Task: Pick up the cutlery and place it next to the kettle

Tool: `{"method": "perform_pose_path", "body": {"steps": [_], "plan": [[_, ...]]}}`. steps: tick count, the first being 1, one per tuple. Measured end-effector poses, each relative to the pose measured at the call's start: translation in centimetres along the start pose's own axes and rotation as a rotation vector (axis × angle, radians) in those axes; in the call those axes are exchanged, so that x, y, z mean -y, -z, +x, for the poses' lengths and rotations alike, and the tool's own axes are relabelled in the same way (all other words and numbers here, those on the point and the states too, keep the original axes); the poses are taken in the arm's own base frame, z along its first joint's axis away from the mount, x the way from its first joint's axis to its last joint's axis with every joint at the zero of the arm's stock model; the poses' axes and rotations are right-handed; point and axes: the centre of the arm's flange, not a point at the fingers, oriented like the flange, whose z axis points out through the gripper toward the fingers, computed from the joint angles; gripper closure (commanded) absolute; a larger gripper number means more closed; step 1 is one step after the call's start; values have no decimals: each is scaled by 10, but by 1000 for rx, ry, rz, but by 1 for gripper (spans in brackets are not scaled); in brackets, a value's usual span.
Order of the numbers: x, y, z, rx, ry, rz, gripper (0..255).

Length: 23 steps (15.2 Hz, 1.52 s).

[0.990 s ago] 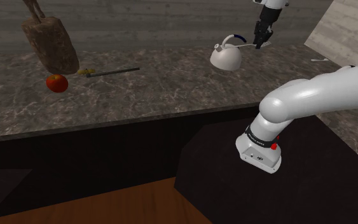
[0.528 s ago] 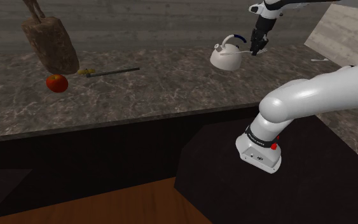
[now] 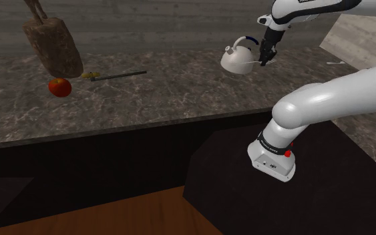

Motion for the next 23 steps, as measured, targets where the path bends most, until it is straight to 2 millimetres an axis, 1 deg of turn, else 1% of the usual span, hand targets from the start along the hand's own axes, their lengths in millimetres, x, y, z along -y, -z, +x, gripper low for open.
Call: {"method": "perform_pose_path", "body": {"steps": [6, 18, 20, 23], "plan": [[1, -32, -2, 0, 0, 0, 255], [2, -96, 3, 0, 0, 0, 255], [2, -101, 3, 0, 0, 0, 255], [2, -103, 3, 0, 0, 0, 255]]}}
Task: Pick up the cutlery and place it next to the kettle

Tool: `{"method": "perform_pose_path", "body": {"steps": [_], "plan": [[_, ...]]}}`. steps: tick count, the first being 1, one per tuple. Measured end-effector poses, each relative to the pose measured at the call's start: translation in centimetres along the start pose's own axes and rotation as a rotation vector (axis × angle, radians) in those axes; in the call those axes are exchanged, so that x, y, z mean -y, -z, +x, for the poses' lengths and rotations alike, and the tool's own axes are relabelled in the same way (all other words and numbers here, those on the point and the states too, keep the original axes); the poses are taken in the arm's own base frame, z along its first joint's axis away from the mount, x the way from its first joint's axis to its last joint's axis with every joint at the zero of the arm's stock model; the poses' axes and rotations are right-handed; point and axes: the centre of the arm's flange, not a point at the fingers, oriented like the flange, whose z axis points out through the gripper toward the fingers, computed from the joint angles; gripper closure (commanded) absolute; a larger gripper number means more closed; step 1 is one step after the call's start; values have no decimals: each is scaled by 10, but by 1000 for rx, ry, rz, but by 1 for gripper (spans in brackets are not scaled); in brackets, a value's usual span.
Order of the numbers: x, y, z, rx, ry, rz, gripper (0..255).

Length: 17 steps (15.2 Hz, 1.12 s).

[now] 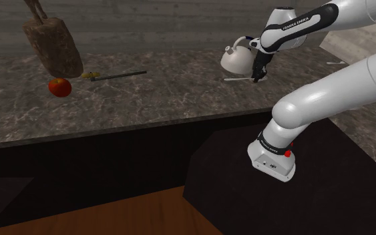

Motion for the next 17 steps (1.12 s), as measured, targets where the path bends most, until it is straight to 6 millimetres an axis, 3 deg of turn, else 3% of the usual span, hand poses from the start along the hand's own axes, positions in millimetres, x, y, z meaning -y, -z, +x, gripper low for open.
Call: {"method": "perform_pose_path", "body": {"steps": [2, 3, 9, 13, 17], "plan": [[0, 0, 0, 0, 0, 0, 255], [0, 0, 0, 0, 0, 0, 0], [0, 0, 0, 0, 0, 0, 0], [1, 39, 1, -1, 0, -2, 0], [0, 49, 0, 0, 0, -1, 0]]}}
